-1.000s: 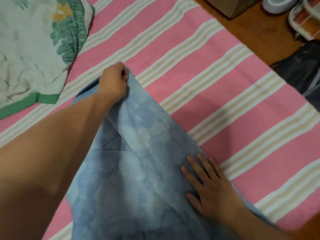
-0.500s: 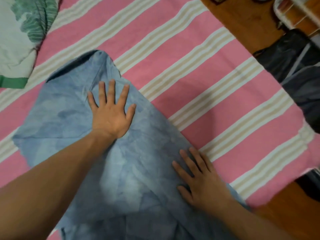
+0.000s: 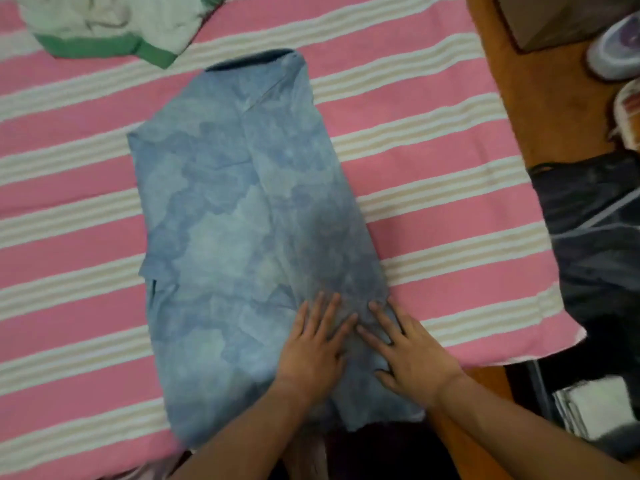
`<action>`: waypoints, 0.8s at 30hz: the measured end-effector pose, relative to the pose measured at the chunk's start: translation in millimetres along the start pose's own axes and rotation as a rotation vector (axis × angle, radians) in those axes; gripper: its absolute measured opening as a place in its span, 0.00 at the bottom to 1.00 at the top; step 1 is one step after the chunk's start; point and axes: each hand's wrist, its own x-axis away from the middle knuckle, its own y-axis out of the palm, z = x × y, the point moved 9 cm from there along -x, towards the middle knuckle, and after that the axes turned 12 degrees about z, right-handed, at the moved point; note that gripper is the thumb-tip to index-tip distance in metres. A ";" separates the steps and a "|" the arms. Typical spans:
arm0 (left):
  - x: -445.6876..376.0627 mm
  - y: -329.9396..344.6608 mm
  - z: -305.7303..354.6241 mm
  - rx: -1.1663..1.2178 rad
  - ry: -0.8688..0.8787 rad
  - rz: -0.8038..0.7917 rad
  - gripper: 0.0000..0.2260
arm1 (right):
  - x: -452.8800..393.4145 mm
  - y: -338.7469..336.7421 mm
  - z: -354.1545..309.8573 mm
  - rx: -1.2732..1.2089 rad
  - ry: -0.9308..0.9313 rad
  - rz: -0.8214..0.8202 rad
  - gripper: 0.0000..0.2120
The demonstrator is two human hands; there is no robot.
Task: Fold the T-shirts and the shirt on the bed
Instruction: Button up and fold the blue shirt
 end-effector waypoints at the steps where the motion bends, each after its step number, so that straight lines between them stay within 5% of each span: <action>1: 17.4 12.4 2.5 -0.013 -0.023 -0.023 0.32 | 1.2 -3.8 4.6 -0.033 -0.060 -0.021 0.40; 5: 36.1 16.8 10.3 0.033 -0.243 0.029 0.29 | -33.9 -44.4 43.4 -0.273 -0.126 0.116 0.24; 9: 113.1 -3.1 -14.1 0.085 -1.088 0.211 0.31 | -139.9 -88.5 107.0 -0.584 0.393 0.282 0.16; 12: 196.0 -7.6 -40.7 0.149 -1.616 0.320 0.35 | -216.1 -89.9 130.6 -0.785 0.745 0.221 0.28; 15: 243.0 0.1 -89.7 0.211 -1.755 0.313 0.30 | -263.8 -67.6 142.3 -0.994 0.935 0.204 0.31; 18: 268.9 2.1 -155.1 0.242 -1.806 0.288 0.20 | -262.6 -71.4 130.4 -1.128 1.043 0.171 0.15; 20: 262.6 0.7 -181.3 0.293 -1.723 0.234 0.19 | -257.3 -71.9 130.3 -1.166 1.086 0.219 0.07; 24: 232.8 -17.5 -204.4 0.373 -1.559 0.166 0.08 | -226.4 -73.2 146.1 -1.141 1.162 0.395 0.09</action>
